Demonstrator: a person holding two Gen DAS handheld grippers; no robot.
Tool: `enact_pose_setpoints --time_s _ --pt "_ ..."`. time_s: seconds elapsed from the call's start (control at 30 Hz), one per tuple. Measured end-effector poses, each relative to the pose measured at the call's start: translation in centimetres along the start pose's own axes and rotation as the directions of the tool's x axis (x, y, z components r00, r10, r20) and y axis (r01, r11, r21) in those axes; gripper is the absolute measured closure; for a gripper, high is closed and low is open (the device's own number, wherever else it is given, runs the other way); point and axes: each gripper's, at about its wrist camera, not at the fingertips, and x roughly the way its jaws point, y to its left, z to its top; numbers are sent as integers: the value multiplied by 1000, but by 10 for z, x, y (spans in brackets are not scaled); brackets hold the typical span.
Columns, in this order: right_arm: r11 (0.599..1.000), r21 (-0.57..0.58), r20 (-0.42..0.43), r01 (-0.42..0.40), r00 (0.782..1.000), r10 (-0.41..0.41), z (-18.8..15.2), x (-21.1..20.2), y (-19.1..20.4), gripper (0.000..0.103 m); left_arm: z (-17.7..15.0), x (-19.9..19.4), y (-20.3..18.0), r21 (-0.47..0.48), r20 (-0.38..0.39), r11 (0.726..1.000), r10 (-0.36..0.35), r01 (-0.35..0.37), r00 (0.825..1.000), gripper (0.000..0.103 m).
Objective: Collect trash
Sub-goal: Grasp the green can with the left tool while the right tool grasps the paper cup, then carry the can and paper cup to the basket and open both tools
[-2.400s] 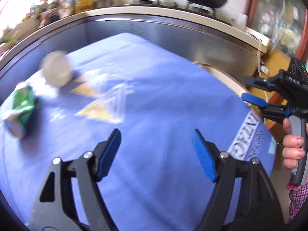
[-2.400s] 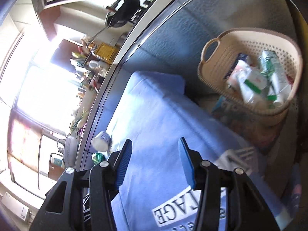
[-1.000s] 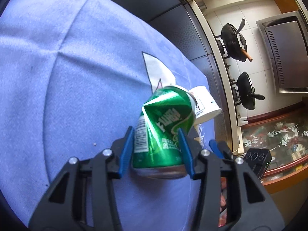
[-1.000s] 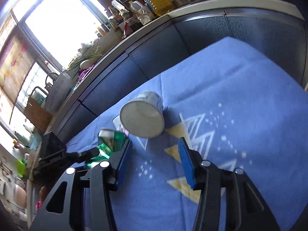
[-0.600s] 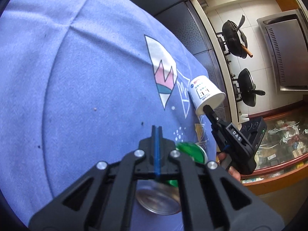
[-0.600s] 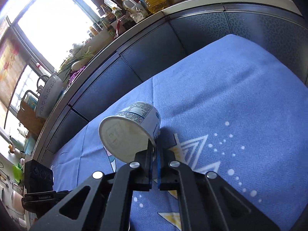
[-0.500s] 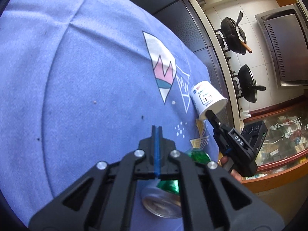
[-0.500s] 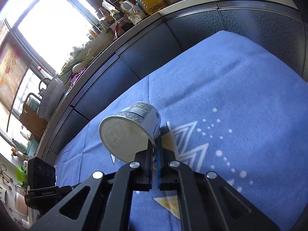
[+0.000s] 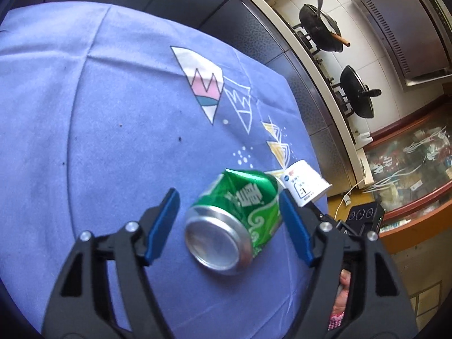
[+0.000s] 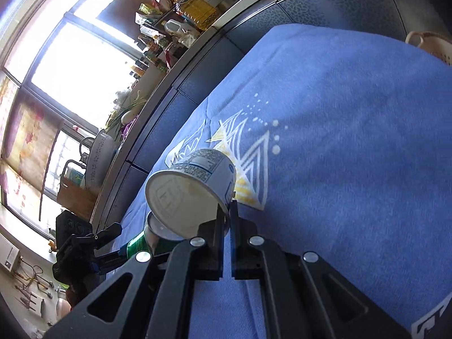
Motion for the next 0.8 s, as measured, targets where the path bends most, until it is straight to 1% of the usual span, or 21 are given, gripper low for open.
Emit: enact_pose_setpoints --time_s 0.13,0.2,0.27,0.37,0.4,0.43,0.5,0.6,0.7,0.8 --pt "1000 -14 -10 -10 1000 10 -5 -1 6 99 -16 2 -7 30 -8 1000 7 -7 1000 30" --pt "1000 -12 -13 -18 1000 18 -4 1 8 99 -21 8 -8 13 -19 1000 19 -19 1000 29" --pt "1000 -14 -13 -27 1000 27 -3 1 10 99 -25 13 -4 -13 -28 1000 13 -13 1000 29" --pt "999 -15 -19 -36 999 36 -5 2 11 99 -30 19 -2 -24 -29 999 26 -26 999 29" --pt "999 -12 -21 -39 999 39 -6 2 10 99 -32 22 -2 -24 -27 999 30 -30 999 31" --pt "999 -10 -23 -44 999 44 -6 2 11 99 -34 24 -3 -16 -23 999 43 -43 999 49" --pt "999 -12 -28 -51 998 51 -9 2 11 99 -38 28 -6 11 -29 999 31 -31 999 50" --pt "998 -9 -18 -55 998 55 -9 -1 10 99 -41 30 -11 32 -23 999 40 -39 999 51" --pt "998 7 1 -57 998 57 -7 -8 5 99 -40 30 -17 23 -29 1000 5 -5 1000 51" --pt "998 19 24 -64 998 64 -5 -18 -1 99 -38 27 -27 37 -22 999 -18 18 1000 51"
